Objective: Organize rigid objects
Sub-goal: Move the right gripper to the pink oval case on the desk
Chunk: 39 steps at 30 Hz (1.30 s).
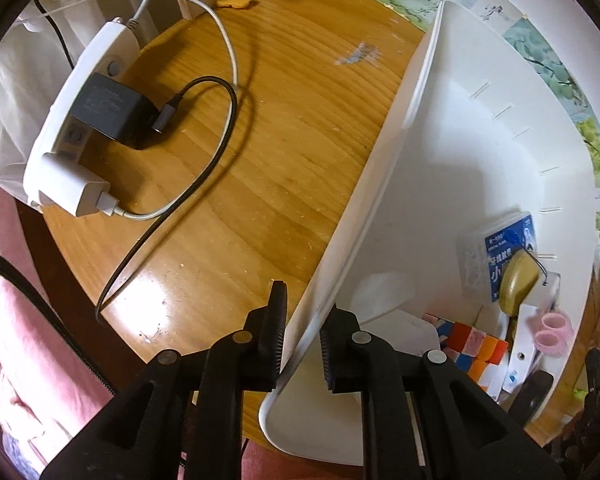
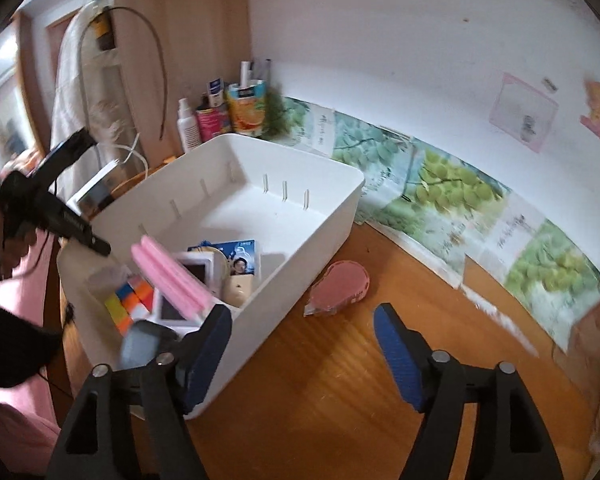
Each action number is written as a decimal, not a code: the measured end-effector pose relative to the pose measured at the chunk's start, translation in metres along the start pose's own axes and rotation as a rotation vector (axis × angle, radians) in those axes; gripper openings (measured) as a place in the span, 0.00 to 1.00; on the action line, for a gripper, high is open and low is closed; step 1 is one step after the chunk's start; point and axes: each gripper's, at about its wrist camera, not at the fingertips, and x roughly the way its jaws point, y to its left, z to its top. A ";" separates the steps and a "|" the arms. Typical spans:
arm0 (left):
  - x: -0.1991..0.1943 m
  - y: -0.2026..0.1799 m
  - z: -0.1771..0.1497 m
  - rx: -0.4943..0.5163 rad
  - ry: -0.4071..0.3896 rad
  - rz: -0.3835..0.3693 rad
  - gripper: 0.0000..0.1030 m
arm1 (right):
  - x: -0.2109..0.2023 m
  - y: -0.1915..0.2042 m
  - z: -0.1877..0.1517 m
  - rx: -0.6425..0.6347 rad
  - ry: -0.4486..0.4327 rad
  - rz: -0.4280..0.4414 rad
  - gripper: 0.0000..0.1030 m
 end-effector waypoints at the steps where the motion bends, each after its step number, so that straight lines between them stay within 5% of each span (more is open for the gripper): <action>1: 0.000 -0.003 0.000 -0.002 -0.002 0.013 0.16 | 0.003 -0.003 -0.002 -0.012 -0.010 0.015 0.75; 8: -0.001 -0.017 0.002 0.000 -0.008 0.066 0.19 | 0.040 -0.019 -0.006 -0.156 -0.047 0.073 0.76; 15: 0.002 -0.025 0.005 0.009 0.001 0.078 0.20 | 0.081 -0.027 0.003 -0.271 0.015 0.087 0.77; 34: 0.005 -0.031 0.006 0.034 0.005 0.097 0.21 | 0.134 -0.059 0.014 -0.282 0.115 0.203 0.81; 39: 0.005 -0.032 0.005 0.046 0.002 0.093 0.21 | 0.133 -0.063 0.011 -0.246 0.112 0.259 0.73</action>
